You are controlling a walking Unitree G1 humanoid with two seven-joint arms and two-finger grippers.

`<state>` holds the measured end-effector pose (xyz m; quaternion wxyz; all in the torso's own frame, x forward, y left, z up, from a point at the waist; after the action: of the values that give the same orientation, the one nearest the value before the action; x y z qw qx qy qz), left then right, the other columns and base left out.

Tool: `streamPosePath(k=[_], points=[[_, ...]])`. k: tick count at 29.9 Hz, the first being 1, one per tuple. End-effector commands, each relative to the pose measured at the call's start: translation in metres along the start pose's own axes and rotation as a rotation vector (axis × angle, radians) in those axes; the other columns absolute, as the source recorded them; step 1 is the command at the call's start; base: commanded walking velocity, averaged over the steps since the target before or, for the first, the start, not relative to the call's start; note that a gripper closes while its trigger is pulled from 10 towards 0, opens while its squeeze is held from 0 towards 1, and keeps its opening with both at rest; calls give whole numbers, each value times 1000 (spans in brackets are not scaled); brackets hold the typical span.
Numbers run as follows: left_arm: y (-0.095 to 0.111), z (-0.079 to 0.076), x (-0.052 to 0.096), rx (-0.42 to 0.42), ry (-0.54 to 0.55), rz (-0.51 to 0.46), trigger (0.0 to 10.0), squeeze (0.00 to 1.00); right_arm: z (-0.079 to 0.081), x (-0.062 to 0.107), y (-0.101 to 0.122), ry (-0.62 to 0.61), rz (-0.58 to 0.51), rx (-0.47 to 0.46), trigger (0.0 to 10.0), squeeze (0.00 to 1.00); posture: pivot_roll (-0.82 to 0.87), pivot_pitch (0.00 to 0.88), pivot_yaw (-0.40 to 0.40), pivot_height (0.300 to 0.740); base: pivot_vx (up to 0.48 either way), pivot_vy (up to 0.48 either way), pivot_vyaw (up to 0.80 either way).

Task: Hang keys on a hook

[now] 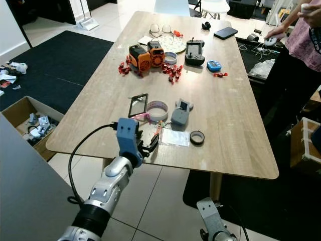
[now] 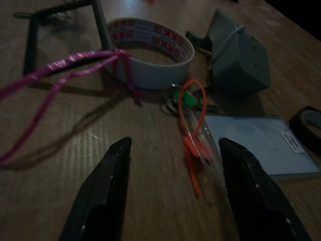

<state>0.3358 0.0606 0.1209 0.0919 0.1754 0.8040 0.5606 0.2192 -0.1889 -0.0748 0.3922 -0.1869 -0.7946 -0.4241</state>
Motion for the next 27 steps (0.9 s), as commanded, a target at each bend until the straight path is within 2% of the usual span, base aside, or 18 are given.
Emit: streamPosePath(k=[1, 13, 17, 27], points=[[-7, -10, 1, 14, -13, 15, 10000, 0, 2, 1, -5, 8, 17, -2, 10000, 0, 40, 182, -56, 740, 0, 0, 0], [-11, -25, -1, 32, -43, 26, 10000, 0, 3, 0, -3, 11, 11, -2, 10000, 0, 38, 185, -54, 740, 0, 0, 0], [-17, -35, -2, 9, -62, 37, 10000, 0, 4, 0, -2, 14, 9, 1, 10000, 0, 39, 192, -56, 740, 0, 0, 0], [-17, -36, -6, -59, -4, 8, 10000, 0, 5, 0, -1, 15, 6, -1, 10000, 0, 35, 202, -52, 740, 0, 0, 0]])
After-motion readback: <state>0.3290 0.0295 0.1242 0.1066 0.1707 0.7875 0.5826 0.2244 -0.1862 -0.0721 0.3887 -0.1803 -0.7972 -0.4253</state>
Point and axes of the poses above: a point about 5 cm out from each wrist's last joint towards the gripper, its own x axis pointing back from the gripper into the wrist, its own y axis along the axis of the wrist's last joint, z = x × y, the point moved 1 cm from there along -x, pointing out of the wrist towards the gripper, and after that the axes turned 13 degrees about x, right-handed, at the moved point
